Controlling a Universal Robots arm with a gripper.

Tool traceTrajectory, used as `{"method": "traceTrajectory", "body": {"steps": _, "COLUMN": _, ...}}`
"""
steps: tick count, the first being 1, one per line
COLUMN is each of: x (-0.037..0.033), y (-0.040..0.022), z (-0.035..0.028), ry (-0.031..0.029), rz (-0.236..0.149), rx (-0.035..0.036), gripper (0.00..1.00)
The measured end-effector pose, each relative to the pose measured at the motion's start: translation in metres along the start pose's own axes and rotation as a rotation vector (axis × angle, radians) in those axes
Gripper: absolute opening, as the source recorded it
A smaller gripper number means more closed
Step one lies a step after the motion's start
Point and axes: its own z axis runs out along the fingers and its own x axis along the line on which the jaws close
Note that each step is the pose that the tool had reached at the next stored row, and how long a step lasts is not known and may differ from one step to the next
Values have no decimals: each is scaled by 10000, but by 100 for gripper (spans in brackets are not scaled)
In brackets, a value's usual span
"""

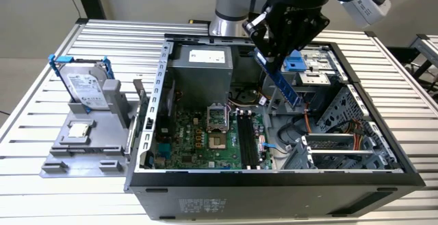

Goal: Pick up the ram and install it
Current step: 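Insert the ram into the slot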

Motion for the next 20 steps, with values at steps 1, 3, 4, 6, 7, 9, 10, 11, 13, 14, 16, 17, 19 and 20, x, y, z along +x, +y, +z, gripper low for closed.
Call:
{"method": "traceTrajectory", "body": {"steps": 1, "x": 0, "y": 0, "z": 2, "ry": -5, "rz": 150, "rx": 4, "gripper": 0}}
{"method": "traceTrajectory", "body": {"steps": 3, "x": 0, "y": 0, "z": 6, "ry": -14, "rz": 444, "rx": 11, "gripper": 0}}
{"method": "traceTrajectory", "body": {"steps": 4, "x": 0, "y": 0, "z": 9, "ry": -19, "rz": 593, "rx": 14, "gripper": 0}}
{"method": "traceTrajectory", "body": {"steps": 6, "x": 0, "y": 0, "z": 14, "ry": -26, "rz": 908, "rx": 22, "gripper": 0}}
{"method": "traceTrajectory", "body": {"steps": 7, "x": 1, "y": 0, "z": 16, "ry": -30, "rz": 1054, "rx": 26, "gripper": 0}}
{"method": "traceTrajectory", "body": {"steps": 9, "x": 0, "y": -1, "z": 21, "ry": -39, "rz": 1352, "rx": 32, "gripper": 0}}
{"method": "traceTrajectory", "body": {"steps": 10, "x": 0, "y": 0, "z": 23, "ry": -43, "rz": 1511, "rx": 36, "gripper": 0}}
{"method": "traceTrajectory", "body": {"steps": 11, "x": 1, "y": 0, "z": 25, "ry": -47, "rz": 1665, "rx": 40, "gripper": 0}}
{"method": "traceTrajectory", "body": {"steps": 13, "x": 1, "y": -1, "z": 31, "ry": -52, "rz": 1976, "rx": 46, "gripper": 0}}
{"method": "traceTrajectory", "body": {"steps": 14, "x": 1, "y": 1, "z": 35, "ry": -54, "rz": 2087, "rx": 48, "gripper": 0}}
{"method": "traceTrajectory", "body": {"steps": 16, "x": -2, "y": 5, "z": 39, "ry": -57, "rz": 2282, "rx": 51, "gripper": 0}}
{"method": "traceTrajectory", "body": {"steps": 17, "x": -4, "y": 6, "z": 41, "ry": -58, "rz": 2380, "rx": 53, "gripper": 0}}
{"method": "traceTrajectory", "body": {"steps": 19, "x": -11, "y": 10, "z": 42, "ry": -59, "rz": 2549, "rx": 59, "gripper": 0}}
{"method": "traceTrajectory", "body": {"steps": 20, "x": -15, "y": 13, "z": 44, "ry": -61, "rz": 2616, "rx": 59, "gripper": 0}}
